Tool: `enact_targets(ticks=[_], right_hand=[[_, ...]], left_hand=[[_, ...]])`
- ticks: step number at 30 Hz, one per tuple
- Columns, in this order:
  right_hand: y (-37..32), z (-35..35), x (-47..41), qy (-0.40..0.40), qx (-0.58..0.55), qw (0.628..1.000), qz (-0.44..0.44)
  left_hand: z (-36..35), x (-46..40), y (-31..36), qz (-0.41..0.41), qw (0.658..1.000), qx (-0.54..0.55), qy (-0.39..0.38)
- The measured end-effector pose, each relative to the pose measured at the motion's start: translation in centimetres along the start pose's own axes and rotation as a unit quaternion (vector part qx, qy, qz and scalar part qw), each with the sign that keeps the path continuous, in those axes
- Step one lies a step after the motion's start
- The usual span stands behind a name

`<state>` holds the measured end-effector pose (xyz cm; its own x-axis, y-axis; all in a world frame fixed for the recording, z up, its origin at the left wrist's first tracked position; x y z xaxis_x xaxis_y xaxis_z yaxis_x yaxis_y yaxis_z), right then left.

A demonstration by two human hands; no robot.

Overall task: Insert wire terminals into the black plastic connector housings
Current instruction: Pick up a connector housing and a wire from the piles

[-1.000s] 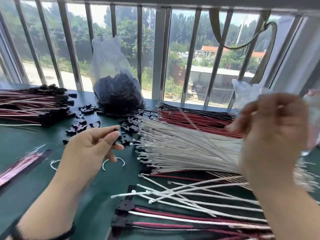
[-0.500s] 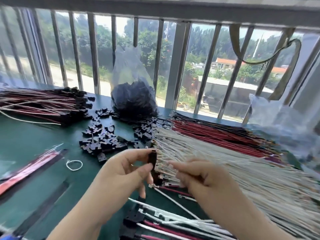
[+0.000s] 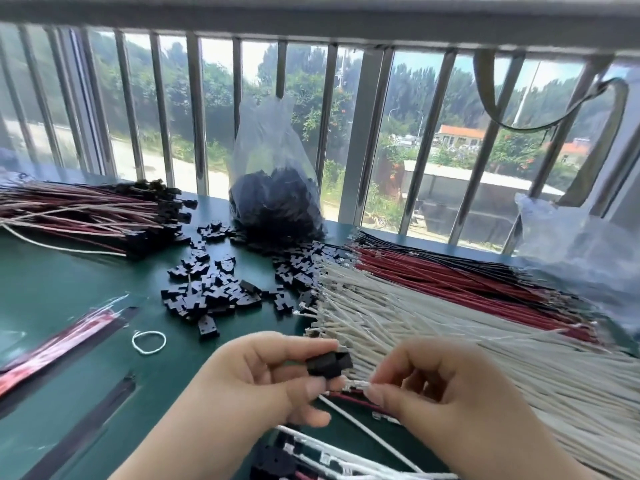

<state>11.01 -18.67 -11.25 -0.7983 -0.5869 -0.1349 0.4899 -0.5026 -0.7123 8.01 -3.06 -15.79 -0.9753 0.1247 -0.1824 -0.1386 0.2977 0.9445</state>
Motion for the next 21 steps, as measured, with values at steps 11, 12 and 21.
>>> enact_targets(ticks=[11, 12, 21], right_hand=[[-0.3, 0.5, 0.3, -0.017, 0.013, 1.000, 0.004], [-0.2, 0.5, 0.3, -0.018, 0.018, 1.000, 0.004], [0.2, 0.1, 0.5, -0.071, 0.024, 0.997, 0.020]], left_hand=[[-1.4, 1.2, 3.7, -0.175, 0.866, -0.462, 0.073], [-1.6, 1.5, 4.0, -0.195, 0.850, -0.485, 0.068], [-2.7, 1.9, 3.9, -0.201, 0.832, -0.516, 0.032]])
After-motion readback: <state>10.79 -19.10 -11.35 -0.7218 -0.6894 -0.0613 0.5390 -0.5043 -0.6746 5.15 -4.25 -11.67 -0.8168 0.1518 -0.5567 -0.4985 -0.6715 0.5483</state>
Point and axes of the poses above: each hand's wrist, its own x-axis away from the middle knuckle, its own z-axis out of the back of the hand, y = z × x, the point moved 8 cm from there along -x, towards the middle knuckle, and after that the axes turned 10 degrees about -y, right-handed, at the moved point
